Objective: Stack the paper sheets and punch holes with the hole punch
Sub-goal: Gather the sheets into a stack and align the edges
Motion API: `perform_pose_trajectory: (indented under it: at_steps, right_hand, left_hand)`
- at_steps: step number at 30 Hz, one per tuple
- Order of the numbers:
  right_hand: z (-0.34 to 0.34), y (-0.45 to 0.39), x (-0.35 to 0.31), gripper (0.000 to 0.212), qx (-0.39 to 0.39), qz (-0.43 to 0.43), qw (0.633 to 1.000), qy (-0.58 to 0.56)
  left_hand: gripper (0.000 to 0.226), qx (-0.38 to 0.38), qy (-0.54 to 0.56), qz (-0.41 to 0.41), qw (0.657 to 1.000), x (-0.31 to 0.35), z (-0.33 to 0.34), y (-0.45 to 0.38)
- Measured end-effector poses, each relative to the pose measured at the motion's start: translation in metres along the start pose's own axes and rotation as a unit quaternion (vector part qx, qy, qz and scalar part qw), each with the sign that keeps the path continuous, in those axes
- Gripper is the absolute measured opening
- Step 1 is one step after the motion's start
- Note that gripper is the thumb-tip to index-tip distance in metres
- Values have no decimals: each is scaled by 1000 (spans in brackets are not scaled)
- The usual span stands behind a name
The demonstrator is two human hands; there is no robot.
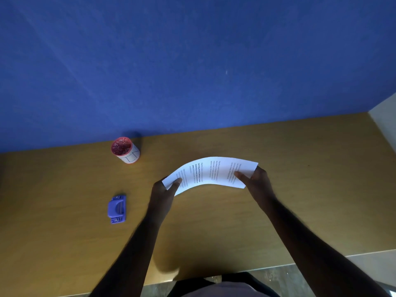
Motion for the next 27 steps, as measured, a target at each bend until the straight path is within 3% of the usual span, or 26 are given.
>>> perform_pose_trajectory:
  at_steps: [6, 17, 20, 23, 25, 27]
  right_hand:
    - [-10, -6, -23, 30, 12, -36, 999, -1]
    - [-15, -6, -11, 90, 40, -19, 999, -16]
    - [-1, 3, 7, 101, 29, 47, 995, -88]
    - [21, 18, 15, 119, 7, 112, 966, -232]
    - [35, 31, 6, 98, -25, 105, 950, -292]
    - [43, 43, -11, 53, -66, 79, 943, -315]
  left_hand:
    - [12, 8, 41, 21, 999, 13, -5, 2]
    - [27, 5, 188, 34, 982, 36, 1, 10]
    - [31, 9, 255, 25, 966, 32, 3, 9]
    - [35, 6, 307, 11, 952, 26, 8, 8]
    - [37, 4, 329, -4, 944, 21, 11, 9]
    - [37, -1, 339, -14, 941, 16, 14, 11]
Point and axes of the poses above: each hand's wrist, its own y-axis away from the middle knuckle, its own z-axis out of the palm, x = y × z, the point moved 7 cm from there along -y, towards the middle knuckle
